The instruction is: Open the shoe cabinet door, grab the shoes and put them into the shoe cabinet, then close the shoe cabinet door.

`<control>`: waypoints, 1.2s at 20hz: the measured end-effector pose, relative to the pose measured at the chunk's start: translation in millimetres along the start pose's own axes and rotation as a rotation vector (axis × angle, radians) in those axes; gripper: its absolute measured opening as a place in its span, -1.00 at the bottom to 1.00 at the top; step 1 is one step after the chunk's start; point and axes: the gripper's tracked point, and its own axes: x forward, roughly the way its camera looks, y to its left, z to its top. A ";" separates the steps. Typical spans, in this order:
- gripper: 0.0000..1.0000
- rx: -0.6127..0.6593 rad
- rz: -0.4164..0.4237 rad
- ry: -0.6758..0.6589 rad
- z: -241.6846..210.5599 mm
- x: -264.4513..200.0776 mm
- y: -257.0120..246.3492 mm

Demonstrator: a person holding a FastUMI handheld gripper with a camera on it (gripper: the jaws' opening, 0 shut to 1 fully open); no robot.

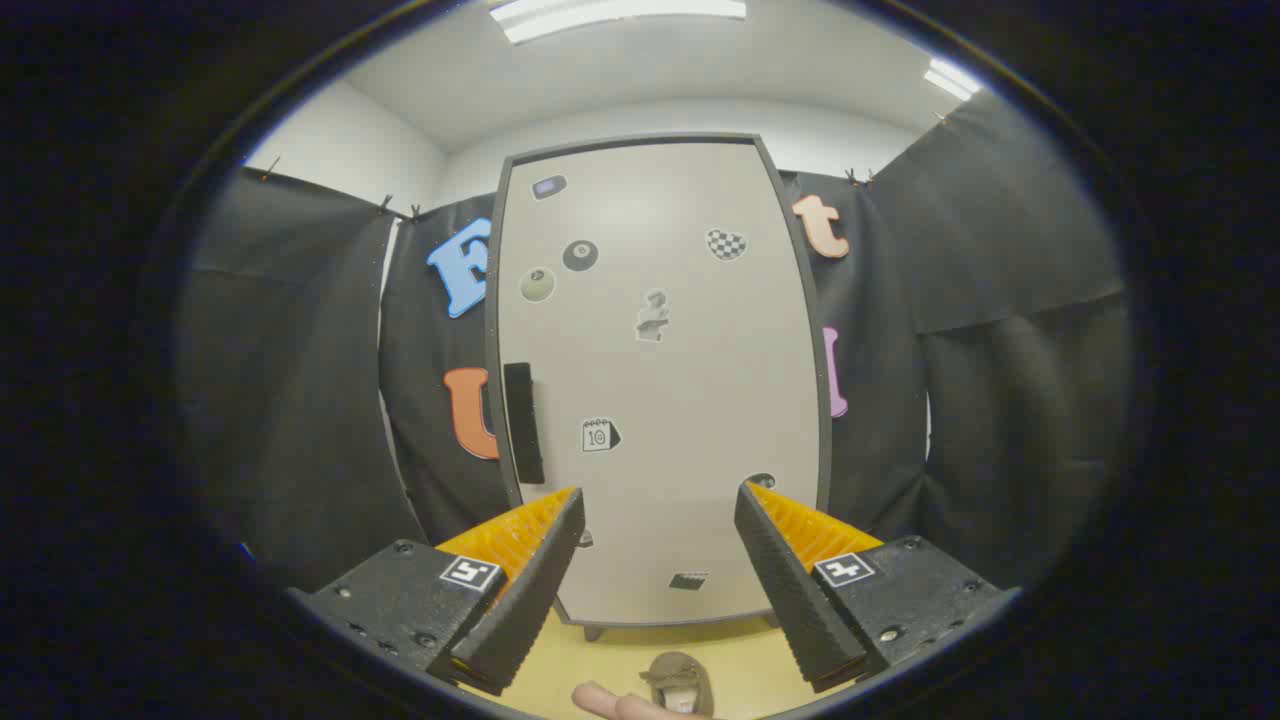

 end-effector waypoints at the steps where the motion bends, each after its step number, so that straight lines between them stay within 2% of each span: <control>1: 0.98 0.001 0.006 0.001 -0.5 0.1 1.9; 13: 0.99 -0.005 0.026 0.063 -20.3 12.5 10.9; 18: 0.98 -0.008 -0.001 0.057 -19.4 32.1 12.5; 24: 0.98 -0.010 0.033 0.075 -21.6 61.6 30.3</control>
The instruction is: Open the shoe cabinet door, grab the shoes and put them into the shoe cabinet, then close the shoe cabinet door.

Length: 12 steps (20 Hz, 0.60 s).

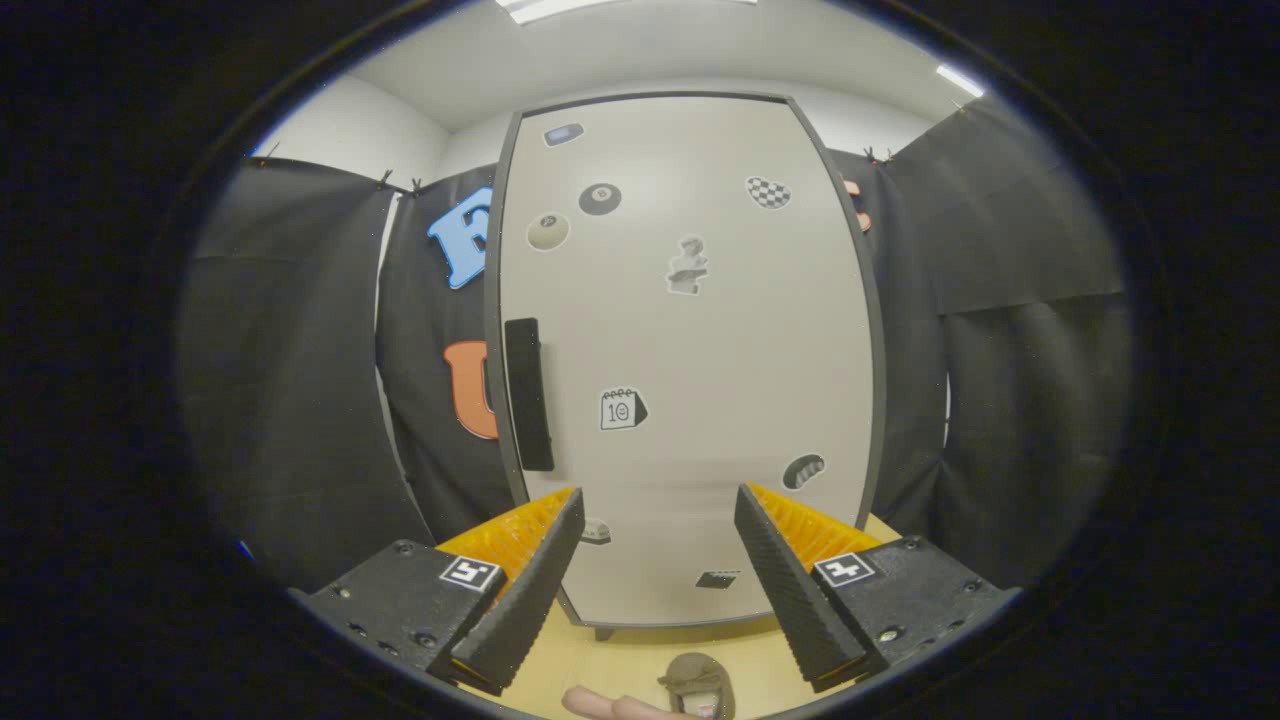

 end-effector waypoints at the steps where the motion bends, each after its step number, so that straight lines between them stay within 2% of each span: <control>1: 0.98 -0.013 0.020 -0.004 3.1 5.2 5.7; 4: 0.98 -0.049 0.067 -0.035 16.6 24.4 24.5; 12: 0.98 -0.012 0.145 -0.040 41.9 87.7 73.8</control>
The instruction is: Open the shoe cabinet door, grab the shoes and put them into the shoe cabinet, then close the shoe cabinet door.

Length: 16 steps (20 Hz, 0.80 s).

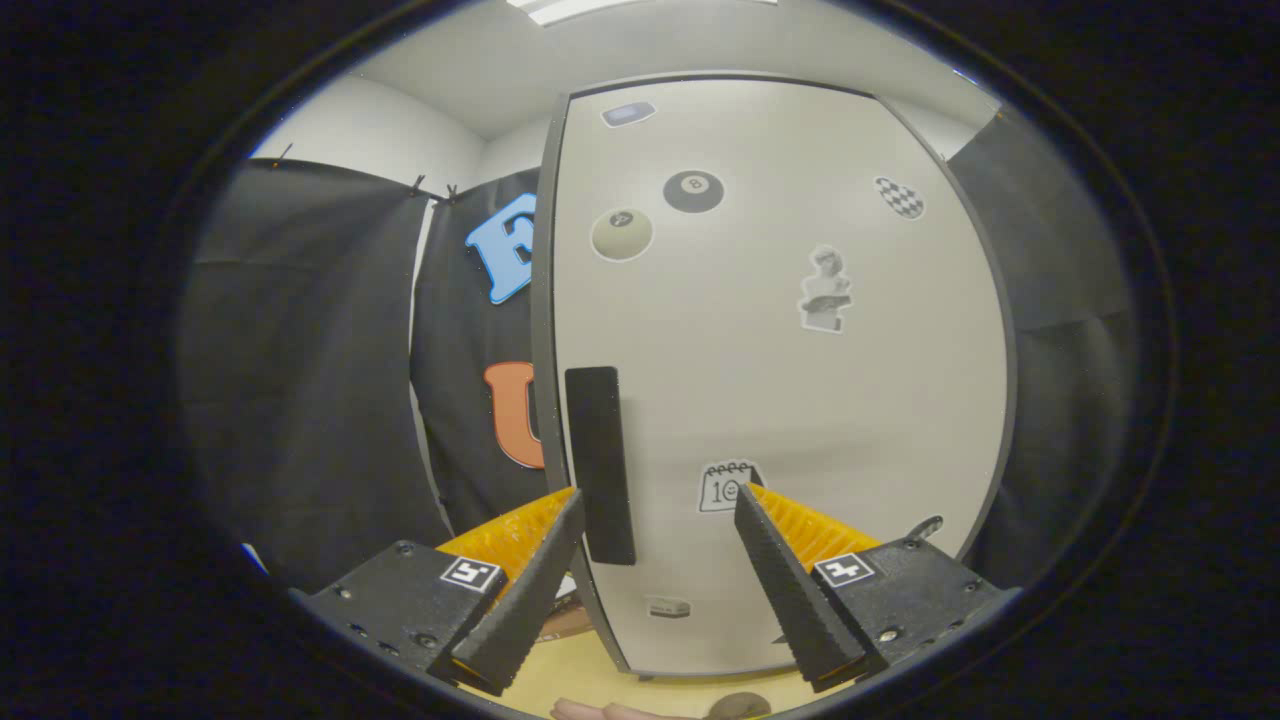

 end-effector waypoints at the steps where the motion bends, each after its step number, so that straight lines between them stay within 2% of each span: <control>1: 0.95 0.002 0.021 0.010 0.1 8.4 7.0; 3: 0.82 0.002 0.048 0.040 -1.5 19.8 19.9; 5: 0.75 -0.011 0.011 0.044 2.9 31.7 19.2; 6: 0.63 -0.024 -0.016 0.051 1.4 35.1 14.7; 7: 0.38 -0.034 -0.024 0.063 0.8 36.9 15.1; 9: 0.19 -0.044 -0.043 0.080 3.0 37.3 13.5; 10: 0.12 -0.023 -0.012 0.094 3.0 38.8 19.6; 11: 0.00 -0.006 -0.016 0.127 0.8 43.6 18.2; 12: -0.21 0.016 -0.005 0.137 0.2 36.5 17.8; 16: -0.35 -0.025 0.024 0.153 -0.3 33.6 17.0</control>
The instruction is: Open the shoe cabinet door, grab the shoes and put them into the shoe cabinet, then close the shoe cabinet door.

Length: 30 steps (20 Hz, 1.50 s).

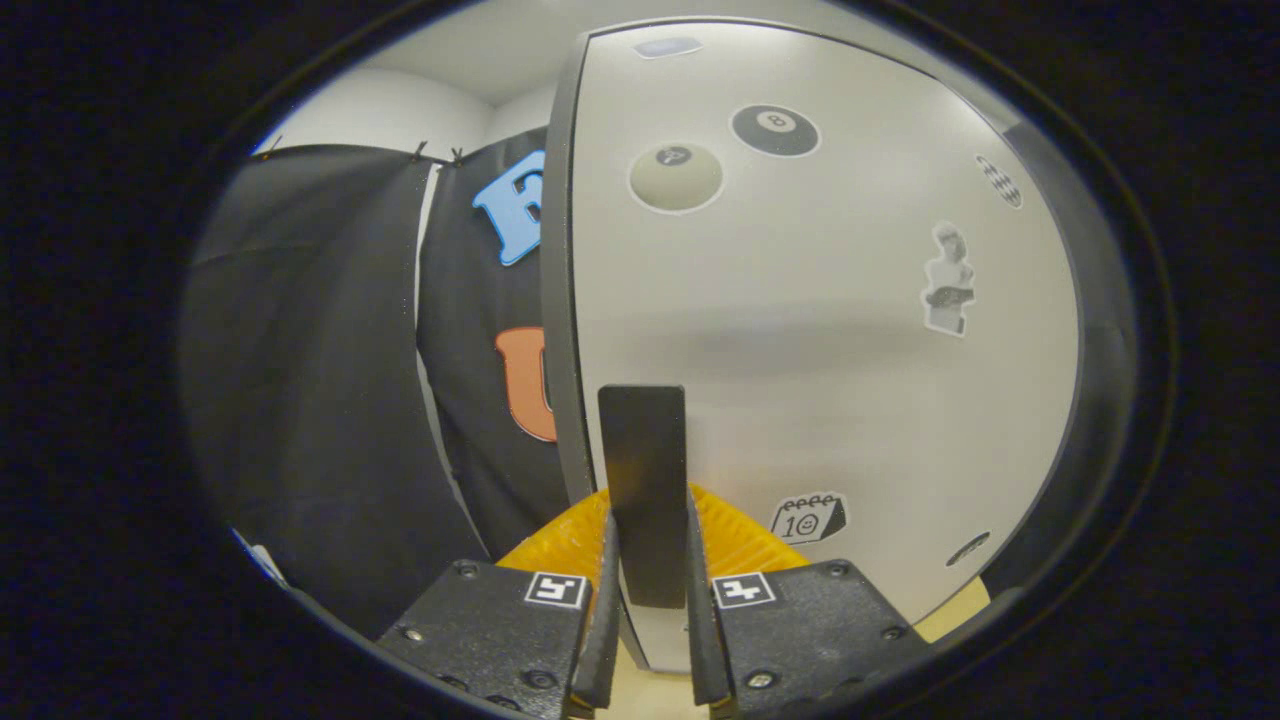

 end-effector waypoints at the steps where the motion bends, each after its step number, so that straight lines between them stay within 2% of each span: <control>1: -0.34 -0.006 0.013 0.004 -0.7 -2.2 -0.1; 7: -0.35 -0.015 0.116 0.033 -0.6 -37.9 10.4; 16: -0.48 -0.008 0.307 0.014 -3.3 -49.3 1.9; 26: -0.52 -0.043 0.331 0.009 -1.4 -56.8 -11.7; 30: -0.52 0.020 0.384 0.000 -1.3 -62.0 -19.6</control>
